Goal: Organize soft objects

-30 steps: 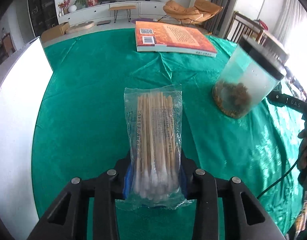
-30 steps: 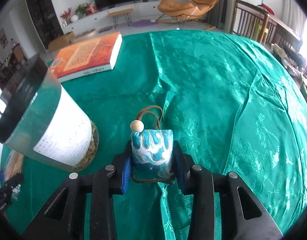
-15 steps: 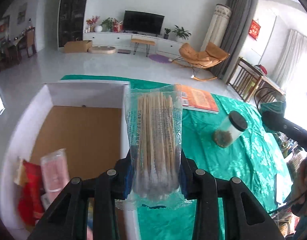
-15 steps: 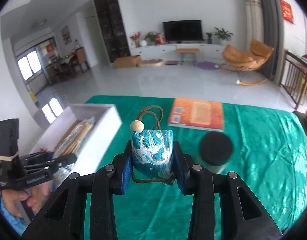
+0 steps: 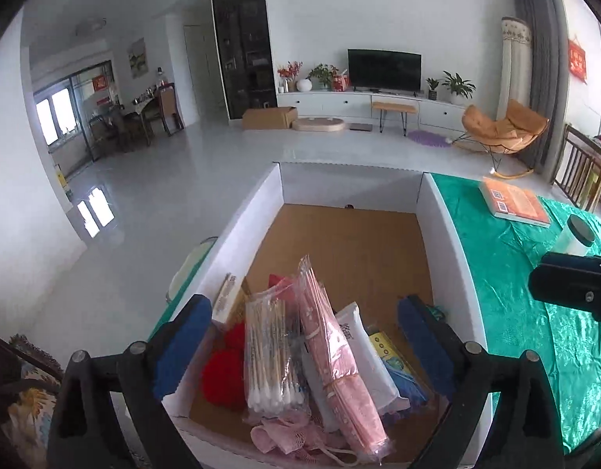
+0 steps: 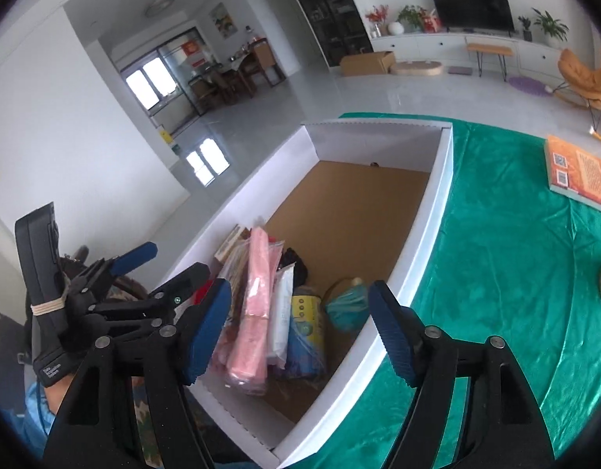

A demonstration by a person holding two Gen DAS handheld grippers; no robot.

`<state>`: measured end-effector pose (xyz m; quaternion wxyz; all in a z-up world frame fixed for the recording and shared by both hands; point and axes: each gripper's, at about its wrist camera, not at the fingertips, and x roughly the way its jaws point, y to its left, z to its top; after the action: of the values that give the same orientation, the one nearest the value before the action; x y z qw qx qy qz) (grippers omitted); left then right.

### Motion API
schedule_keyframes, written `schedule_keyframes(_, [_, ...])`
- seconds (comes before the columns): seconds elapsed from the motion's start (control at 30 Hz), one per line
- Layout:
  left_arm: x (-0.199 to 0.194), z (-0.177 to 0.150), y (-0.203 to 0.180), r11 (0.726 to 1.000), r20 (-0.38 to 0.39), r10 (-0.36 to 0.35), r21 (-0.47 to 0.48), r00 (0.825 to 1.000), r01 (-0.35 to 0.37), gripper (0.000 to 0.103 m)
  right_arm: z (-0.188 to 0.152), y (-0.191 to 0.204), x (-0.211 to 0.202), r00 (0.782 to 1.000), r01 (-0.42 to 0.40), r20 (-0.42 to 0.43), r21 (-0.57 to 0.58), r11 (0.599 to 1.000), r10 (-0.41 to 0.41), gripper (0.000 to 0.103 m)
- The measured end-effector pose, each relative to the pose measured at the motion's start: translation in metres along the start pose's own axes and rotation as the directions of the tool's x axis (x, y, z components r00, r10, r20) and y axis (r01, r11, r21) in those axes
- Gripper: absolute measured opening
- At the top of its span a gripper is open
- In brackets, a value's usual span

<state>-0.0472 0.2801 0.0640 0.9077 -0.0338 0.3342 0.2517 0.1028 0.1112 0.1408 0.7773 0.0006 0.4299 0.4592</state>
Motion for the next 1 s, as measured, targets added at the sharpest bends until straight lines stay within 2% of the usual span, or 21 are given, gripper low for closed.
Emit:
schedule_keyframes(0.07, [-0.006,-0.001,-0.011,0.996,0.002,0.086,0.016,0.996,-0.086,0.102,0.001,0.002,-0.010,0.999,0.030,0.016,-0.015,0.999,-0.030,0.076])
schedule_keyframes(0.1, [-0.009,-0.003,-0.013,0.995,-0.001,0.096,0.010,0.995,-0.096,0.102,0.002,0.002,-0.015,0.999,0.043,0.022,-0.025,0.999,-0.043,0.076])
schedule_keyframes(0.2, [-0.016,-0.006,-0.019,0.999,-0.030,0.035,-0.032,0.999,-0.036,0.102,0.000,0.010,-0.025,0.996,0.083,0.031,-0.062,0.995,-0.082,0.076])
schedule_keyframes(0.43, [-0.020,-0.009,-0.013,0.989,-0.051,0.121,-0.080,0.991,-0.125,0.102,-0.021,0.033,-0.022,0.983,0.177,-0.025,-0.125,0.976,-0.182,0.076])
schedule_keyframes(0.6, [-0.027,-0.013,-0.003,0.984,-0.024,0.162,-0.077,0.987,-0.163,0.102,-0.029,0.048,-0.020,0.966,0.247,-0.027,-0.186,0.951,-0.256,0.076])
schedule_keyframes(1.0, [-0.025,-0.020,0.003,0.980,-0.040,0.178,-0.088,0.983,-0.181,0.102,-0.040,0.066,-0.012,0.954,0.277,-0.044,-0.243,0.930,-0.296,0.076])
